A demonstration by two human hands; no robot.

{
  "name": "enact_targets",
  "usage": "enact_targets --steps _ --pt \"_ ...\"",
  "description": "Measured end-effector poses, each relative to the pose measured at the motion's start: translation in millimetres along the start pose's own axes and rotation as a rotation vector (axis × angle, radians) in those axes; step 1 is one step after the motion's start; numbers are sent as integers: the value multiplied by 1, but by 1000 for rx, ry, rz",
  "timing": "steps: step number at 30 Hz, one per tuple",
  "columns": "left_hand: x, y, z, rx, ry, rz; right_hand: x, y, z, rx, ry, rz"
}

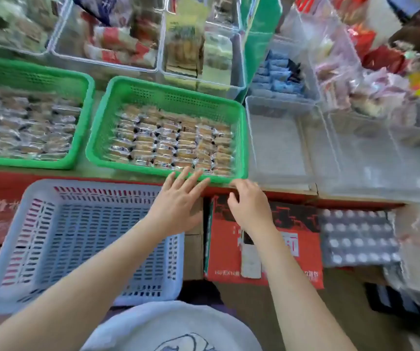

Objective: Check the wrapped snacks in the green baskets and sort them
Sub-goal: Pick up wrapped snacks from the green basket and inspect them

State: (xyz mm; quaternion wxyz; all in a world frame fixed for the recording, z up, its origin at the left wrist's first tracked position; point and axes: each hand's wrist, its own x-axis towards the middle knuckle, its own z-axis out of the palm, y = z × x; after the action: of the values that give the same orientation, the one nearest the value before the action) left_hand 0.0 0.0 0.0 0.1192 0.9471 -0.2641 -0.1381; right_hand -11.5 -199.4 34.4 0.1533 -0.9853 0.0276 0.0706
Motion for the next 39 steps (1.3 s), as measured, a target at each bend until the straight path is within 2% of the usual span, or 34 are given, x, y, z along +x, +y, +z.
enact_targets --steps 3,7,10,12,16,23,27,33,37,39 --pt "34 20 18 27 -29 -89 55 31 -2 -53 -8 -77" --pt "59 42 37 34 -75 -220 117 52 7 -197 -134 -219" --pt "65 57 46 19 -87 -293 140 54 18 -350 -296 -294" --pt "67 65 48 -3 -82 -338 148 53 24 -419 -347 -337" --pt "70 70 48 -40 -104 -405 154 50 25 -387 -408 -390" --pt "70 70 45 -64 -130 -419 154 68 23 -184 -513 -306" --pt "72 70 38 -86 -169 -444 156 68 21 -118 -476 -330" --pt "92 62 17 -111 -139 -492 165 71 17 126 -535 -208" --pt "104 52 9 -222 -121 -526 165 67 -14 572 -525 -80" --pt "102 53 2 -379 -15 -539 164 69 -32 786 -493 -13"
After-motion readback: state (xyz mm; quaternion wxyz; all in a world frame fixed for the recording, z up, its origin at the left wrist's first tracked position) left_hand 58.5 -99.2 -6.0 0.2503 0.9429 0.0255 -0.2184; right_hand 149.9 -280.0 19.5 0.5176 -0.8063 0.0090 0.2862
